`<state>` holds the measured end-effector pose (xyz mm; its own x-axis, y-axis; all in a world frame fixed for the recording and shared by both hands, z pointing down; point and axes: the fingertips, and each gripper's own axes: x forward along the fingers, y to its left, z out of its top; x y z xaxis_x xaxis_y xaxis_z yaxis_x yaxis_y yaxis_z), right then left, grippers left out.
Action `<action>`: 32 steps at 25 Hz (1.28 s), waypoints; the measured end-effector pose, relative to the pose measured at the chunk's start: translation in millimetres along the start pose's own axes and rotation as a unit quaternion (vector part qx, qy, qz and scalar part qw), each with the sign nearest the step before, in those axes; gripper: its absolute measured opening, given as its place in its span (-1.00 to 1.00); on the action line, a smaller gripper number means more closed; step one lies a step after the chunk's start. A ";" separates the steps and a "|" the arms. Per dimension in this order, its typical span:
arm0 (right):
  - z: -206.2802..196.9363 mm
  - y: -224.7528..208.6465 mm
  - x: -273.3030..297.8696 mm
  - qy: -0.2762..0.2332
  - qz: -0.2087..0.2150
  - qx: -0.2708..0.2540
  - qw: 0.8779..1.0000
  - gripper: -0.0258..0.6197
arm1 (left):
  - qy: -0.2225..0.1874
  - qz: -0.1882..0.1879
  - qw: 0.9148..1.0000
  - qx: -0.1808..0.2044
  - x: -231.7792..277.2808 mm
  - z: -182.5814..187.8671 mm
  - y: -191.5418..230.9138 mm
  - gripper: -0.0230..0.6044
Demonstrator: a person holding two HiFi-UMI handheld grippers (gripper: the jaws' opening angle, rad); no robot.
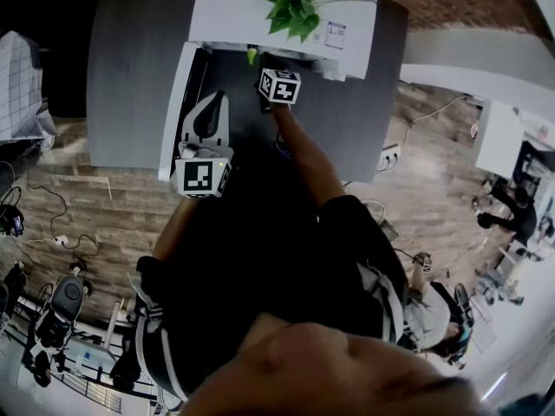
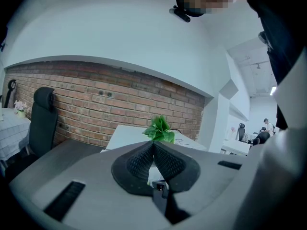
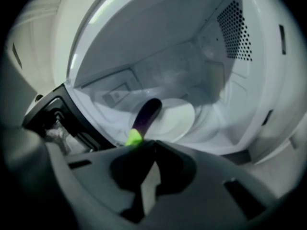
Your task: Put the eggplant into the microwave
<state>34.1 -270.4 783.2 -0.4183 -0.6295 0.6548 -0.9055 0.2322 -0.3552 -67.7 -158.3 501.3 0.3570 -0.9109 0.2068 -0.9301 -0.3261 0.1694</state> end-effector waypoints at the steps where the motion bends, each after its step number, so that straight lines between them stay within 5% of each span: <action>1: 1.0 -0.2 0.5 -0.001 0.000 0.000 1.000 -0.82 | 0.000 0.000 1.000 0.001 0.7 0.1 0.4 -0.81; 18: 9.0 -3.9 -0.2 -0.008 -0.005 0.016 1.000 -0.82 | -0.004 0.000 1.000 0.000 2.1 4.0 1.4 -0.81; 32: 12.0 6.5 -70.0 -0.049 0.010 0.018 0.999 -0.82 | -0.039 -0.012 0.999 0.022 -23.3 16.9 -14.1 -0.81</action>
<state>58.3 -233.7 727.1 -0.4261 -0.6944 0.5799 -0.8930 0.2203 -0.3924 -64.4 -136.7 477.8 0.3732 -0.9191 0.1264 -0.9248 -0.3575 0.1305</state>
